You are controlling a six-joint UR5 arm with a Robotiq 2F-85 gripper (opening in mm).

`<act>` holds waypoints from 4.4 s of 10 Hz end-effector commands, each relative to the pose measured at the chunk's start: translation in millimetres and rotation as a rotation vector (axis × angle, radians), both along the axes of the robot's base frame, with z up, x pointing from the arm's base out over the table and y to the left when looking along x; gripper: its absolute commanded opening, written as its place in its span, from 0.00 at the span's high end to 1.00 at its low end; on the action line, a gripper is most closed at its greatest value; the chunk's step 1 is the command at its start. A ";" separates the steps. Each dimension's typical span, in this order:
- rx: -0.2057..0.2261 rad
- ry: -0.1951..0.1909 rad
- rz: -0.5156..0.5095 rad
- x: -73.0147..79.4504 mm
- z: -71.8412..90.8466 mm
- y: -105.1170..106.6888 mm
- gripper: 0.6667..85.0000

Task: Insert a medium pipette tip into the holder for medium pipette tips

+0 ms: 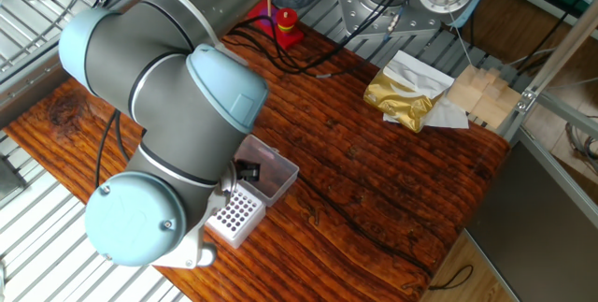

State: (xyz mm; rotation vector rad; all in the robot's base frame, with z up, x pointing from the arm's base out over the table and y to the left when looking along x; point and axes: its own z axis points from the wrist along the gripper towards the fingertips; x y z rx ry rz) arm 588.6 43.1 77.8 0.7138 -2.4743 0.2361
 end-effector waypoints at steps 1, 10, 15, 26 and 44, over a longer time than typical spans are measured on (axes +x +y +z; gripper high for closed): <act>-0.001 -0.001 0.004 1.6 -1.1 3.2 0.92; -0.019 -0.004 0.004 4.8 -0.6 8.1 0.92; -0.018 -0.001 0.008 6.1 -3.5 7.7 0.94; -0.026 -0.033 0.056 16.0 -7.0 3.2 0.84; 0.016 -0.090 0.105 36.1 -4.2 -12.1 0.92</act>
